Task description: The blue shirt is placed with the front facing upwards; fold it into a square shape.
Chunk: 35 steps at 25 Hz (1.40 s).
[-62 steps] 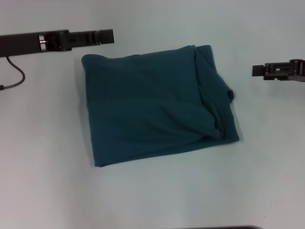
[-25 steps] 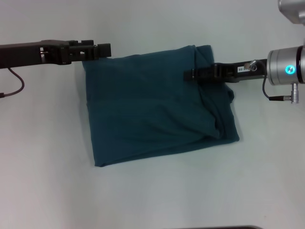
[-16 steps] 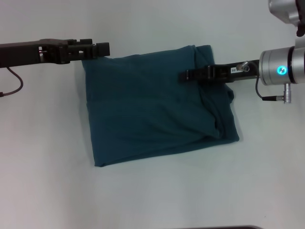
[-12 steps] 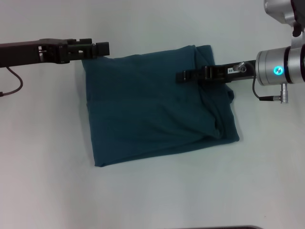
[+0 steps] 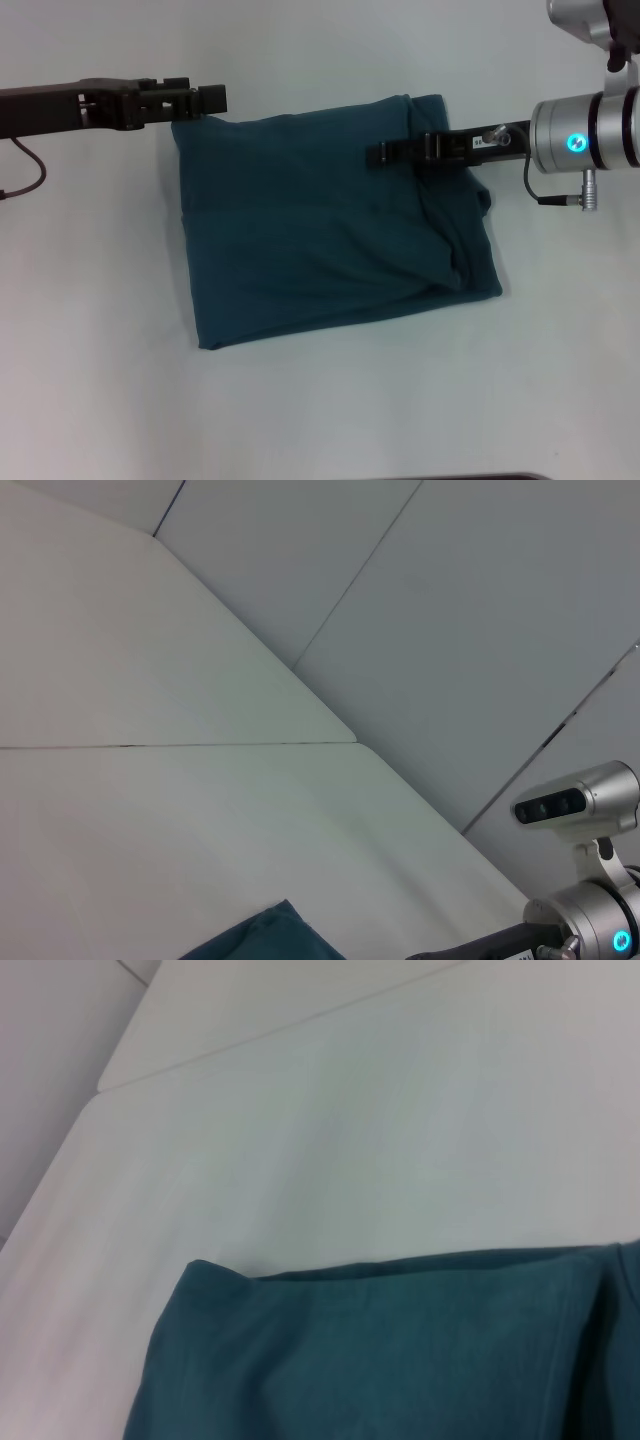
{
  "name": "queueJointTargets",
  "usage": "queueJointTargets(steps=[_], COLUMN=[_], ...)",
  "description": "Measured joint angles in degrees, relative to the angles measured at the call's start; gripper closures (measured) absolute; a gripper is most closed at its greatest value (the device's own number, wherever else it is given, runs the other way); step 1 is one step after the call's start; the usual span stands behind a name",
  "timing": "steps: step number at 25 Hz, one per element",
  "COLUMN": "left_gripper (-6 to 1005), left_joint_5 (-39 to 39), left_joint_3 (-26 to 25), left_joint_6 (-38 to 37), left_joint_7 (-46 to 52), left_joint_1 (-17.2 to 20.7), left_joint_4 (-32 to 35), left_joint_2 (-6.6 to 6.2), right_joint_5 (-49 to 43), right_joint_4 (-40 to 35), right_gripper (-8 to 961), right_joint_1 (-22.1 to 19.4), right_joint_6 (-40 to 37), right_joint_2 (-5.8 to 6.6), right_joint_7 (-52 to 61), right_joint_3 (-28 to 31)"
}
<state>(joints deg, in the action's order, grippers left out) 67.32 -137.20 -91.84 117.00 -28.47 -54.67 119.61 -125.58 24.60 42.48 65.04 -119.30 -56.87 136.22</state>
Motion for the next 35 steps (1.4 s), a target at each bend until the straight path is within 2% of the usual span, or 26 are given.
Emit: queueJointTargets(steps=[7,18,23,35], left_gripper=[161,161,162,162], left_joint_5=[0.0,0.0,-0.1,-0.1], left_joint_3=[0.0,0.0,0.0,-0.2], left_joint_6=[0.1,0.2,0.2,2.0], left_joint_7=[0.0,0.0,0.0,0.0], left_joint_1=[-0.2,-0.4,-0.3,-0.5], left_joint_4=[0.0,0.0,0.0,0.0], left_joint_2=[0.0,-0.05,-0.08,-0.35], right_joint_5=[0.3,0.4,1.6,10.8], right_joint_4=[0.0,-0.6,-1.0,-1.2], right_gripper=[197,618,849,906], right_joint_1=[0.8,1.5,1.7,1.6], right_joint_6=[-0.1,-1.5,-1.3,4.9], right_joint_2=[-0.14,-0.2,-0.29,-0.32], right_joint_7=[-0.2,-0.4,-2.5,-14.0], right_joint_3=[-0.9,-1.4,-1.4,-1.4])
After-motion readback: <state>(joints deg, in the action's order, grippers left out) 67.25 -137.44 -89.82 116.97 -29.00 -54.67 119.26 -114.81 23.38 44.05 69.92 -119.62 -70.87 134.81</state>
